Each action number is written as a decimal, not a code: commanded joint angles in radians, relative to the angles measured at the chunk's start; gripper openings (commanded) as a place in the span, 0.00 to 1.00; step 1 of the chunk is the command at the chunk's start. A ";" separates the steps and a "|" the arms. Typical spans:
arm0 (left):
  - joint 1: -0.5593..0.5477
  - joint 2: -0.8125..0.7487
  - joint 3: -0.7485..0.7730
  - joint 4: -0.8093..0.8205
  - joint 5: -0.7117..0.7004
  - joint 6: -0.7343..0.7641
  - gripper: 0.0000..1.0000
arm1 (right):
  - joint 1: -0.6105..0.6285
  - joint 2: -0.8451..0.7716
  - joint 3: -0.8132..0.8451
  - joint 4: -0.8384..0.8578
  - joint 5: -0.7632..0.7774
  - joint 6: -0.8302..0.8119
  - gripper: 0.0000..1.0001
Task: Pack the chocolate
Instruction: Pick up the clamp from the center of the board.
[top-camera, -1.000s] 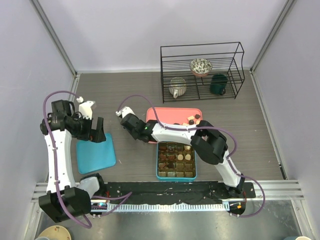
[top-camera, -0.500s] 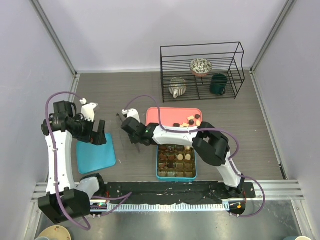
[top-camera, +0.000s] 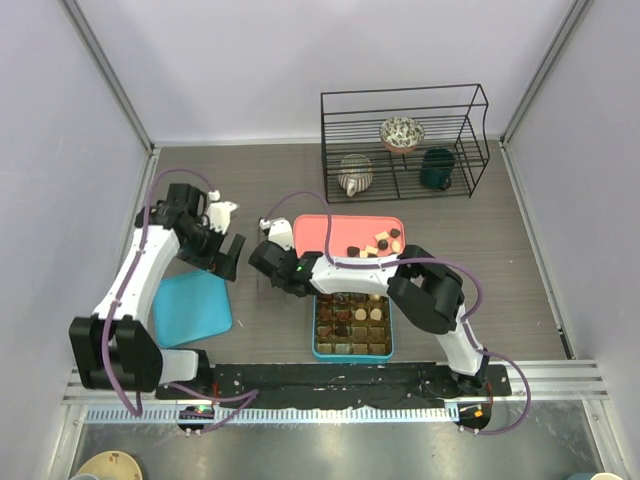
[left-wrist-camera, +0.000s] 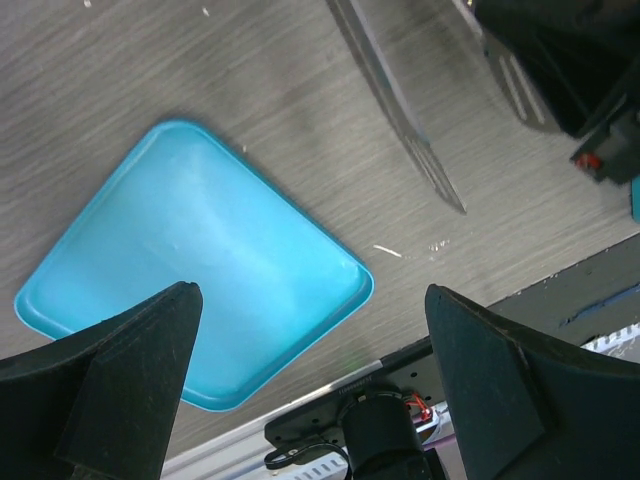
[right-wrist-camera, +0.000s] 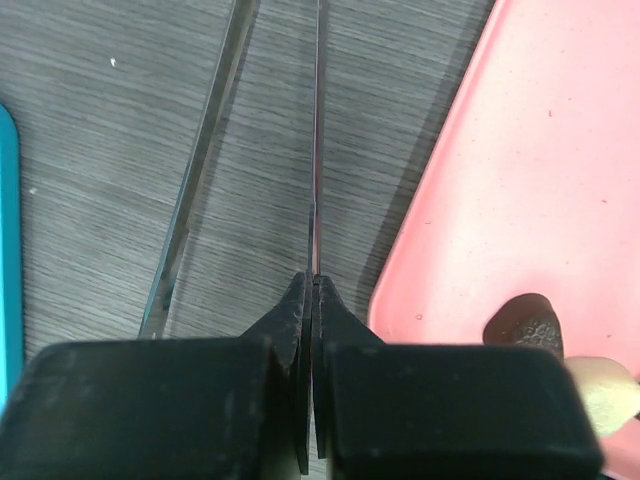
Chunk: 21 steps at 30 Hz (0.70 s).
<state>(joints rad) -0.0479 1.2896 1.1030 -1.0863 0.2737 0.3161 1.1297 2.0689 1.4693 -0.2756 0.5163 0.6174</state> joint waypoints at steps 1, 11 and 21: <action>-0.012 0.086 0.118 0.074 -0.036 -0.061 1.00 | -0.010 0.008 0.034 0.061 0.002 0.079 0.02; -0.122 0.177 0.155 0.097 -0.001 -0.114 0.87 | -0.034 -0.059 0.062 0.075 -0.013 0.081 0.53; -0.187 0.137 0.039 0.147 -0.036 -0.186 0.85 | -0.045 -0.524 -0.209 0.107 0.092 -0.005 0.40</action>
<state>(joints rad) -0.2203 1.4673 1.1961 -0.9802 0.2539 0.1745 1.0889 1.7676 1.3304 -0.2176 0.5114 0.6525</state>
